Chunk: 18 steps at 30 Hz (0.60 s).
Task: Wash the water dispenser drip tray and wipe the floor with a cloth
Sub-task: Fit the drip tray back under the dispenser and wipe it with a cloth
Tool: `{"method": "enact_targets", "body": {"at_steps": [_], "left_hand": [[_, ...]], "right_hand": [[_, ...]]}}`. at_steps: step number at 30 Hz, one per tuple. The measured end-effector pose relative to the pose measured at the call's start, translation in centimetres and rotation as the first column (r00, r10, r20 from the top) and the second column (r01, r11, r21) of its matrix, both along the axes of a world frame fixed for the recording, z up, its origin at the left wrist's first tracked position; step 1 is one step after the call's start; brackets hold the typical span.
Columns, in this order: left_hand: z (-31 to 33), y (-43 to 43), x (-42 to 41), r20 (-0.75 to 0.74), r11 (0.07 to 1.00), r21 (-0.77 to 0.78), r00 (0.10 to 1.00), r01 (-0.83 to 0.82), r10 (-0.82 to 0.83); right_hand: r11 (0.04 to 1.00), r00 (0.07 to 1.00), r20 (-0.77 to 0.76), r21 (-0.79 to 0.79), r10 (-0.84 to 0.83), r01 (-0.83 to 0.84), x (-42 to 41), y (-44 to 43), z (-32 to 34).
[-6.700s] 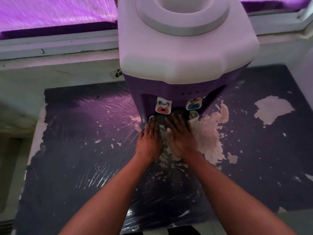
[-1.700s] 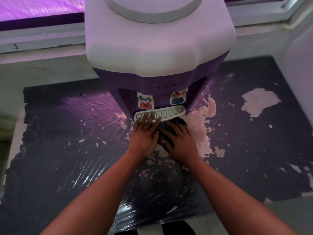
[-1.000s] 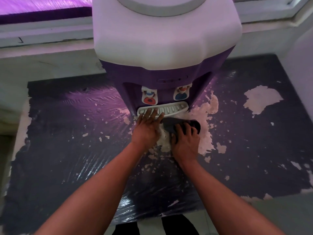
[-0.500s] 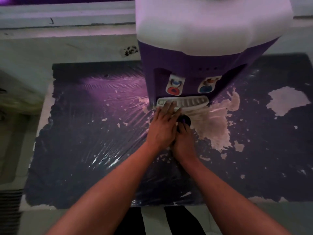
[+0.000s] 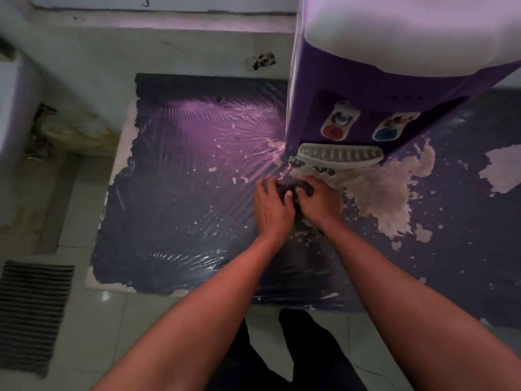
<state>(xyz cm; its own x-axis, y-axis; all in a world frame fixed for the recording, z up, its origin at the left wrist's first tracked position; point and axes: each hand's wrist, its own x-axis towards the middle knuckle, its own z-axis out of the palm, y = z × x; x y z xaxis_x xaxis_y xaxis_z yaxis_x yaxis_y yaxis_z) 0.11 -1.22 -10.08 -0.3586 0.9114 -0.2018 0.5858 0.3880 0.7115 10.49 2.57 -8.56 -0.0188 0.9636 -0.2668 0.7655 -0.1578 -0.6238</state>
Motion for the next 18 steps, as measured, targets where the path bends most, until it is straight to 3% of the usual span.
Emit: {"method": "enact_targets", "body": {"at_steps": [3,5,6,8,10,13,14,16,18], "left_hand": [[1.2,0.8,-0.5,0.137,0.95,-0.116,0.943,-0.289,0.303],[1.1,1.8,-1.1,0.302,0.935,-0.218,0.891,-0.281,0.338],[0.9,2.1,-1.3,0.415,0.942,-0.243,0.852,-0.233,0.318],[1.1,2.4,-1.3,0.622,0.957,-0.236,0.731,-0.169,0.282],[2.0,2.5,-1.3,0.694,0.972,-0.203,0.682,-0.122,0.23],[3.1,2.6,-1.4,0.64,0.988,-0.139,0.755,-0.071,0.145],[3.4,2.6,-1.5,0.616,0.991,-0.118,0.779,-0.057,0.118],[3.9,2.5,-1.5,0.567,0.994,-0.104,0.82,-0.027,0.082],[4.7,2.4,-1.1,0.528,0.994,-0.107,0.845,-0.037,0.088]], "right_hand": [[0.974,0.958,-0.248,-0.208,-0.145,0.094,-0.2,0.9,1.7],[0.921,0.862,-0.403,-0.354,-0.307,0.163,0.1,1.3,1.5],[0.872,0.774,-0.471,-0.445,-0.423,0.206,0.6,1.3,0.7],[0.762,0.507,-0.598,-0.613,-0.621,0.209,1.3,1.2,0.1],[0.733,0.345,-0.667,-0.671,-0.661,0.109,1.1,0.4,3.3],[0.797,0.283,-0.77,-0.603,-0.572,-0.03,2.0,-0.1,5.0],[0.82,0.304,-0.79,-0.57,-0.532,-0.046,2.2,-0.3,5.4],[0.852,0.427,-0.773,-0.523,-0.47,-0.009,2.7,-0.4,5.7],[0.888,0.615,-0.69,-0.459,-0.382,0.037,3.4,-0.3,5.9]]}}
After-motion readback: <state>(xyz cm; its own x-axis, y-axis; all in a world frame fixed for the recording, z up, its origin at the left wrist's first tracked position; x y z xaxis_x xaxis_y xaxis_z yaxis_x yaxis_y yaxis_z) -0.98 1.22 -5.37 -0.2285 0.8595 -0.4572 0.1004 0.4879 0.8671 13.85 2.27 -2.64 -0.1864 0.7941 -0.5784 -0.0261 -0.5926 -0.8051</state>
